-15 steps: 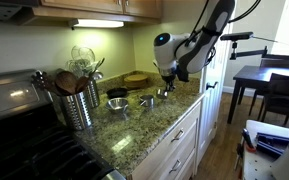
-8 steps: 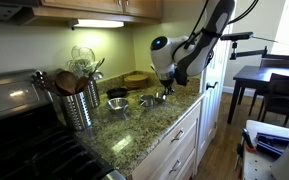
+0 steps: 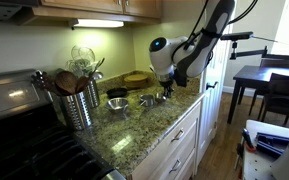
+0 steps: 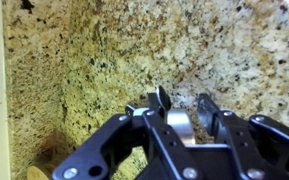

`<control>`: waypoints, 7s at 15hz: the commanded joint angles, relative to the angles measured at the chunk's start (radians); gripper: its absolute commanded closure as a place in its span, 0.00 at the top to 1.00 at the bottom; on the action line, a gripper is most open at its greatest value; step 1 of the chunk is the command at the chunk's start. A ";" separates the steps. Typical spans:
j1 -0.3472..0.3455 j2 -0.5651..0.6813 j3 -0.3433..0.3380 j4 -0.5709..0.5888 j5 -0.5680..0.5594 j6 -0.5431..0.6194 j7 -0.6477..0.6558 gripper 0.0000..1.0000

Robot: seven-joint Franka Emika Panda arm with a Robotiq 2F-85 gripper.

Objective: Unstack the pots on the table

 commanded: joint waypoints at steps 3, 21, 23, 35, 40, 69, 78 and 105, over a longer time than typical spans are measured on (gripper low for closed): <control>0.011 -0.018 0.002 -0.022 -0.028 -0.032 0.043 0.88; -0.016 -0.074 -0.063 0.052 0.465 0.005 0.167 1.00; -0.018 -0.055 -0.071 0.076 0.504 0.016 0.223 1.00; 0.052 0.105 -0.146 0.155 0.576 0.138 0.604 1.00; 0.095 0.161 -0.197 0.184 0.580 0.127 0.718 1.00; 0.137 0.262 -0.252 0.259 0.642 0.120 0.793 0.12; 0.130 0.230 -0.277 0.257 0.654 0.110 0.768 0.12; 0.197 0.173 -0.128 0.288 0.781 0.063 0.439 0.12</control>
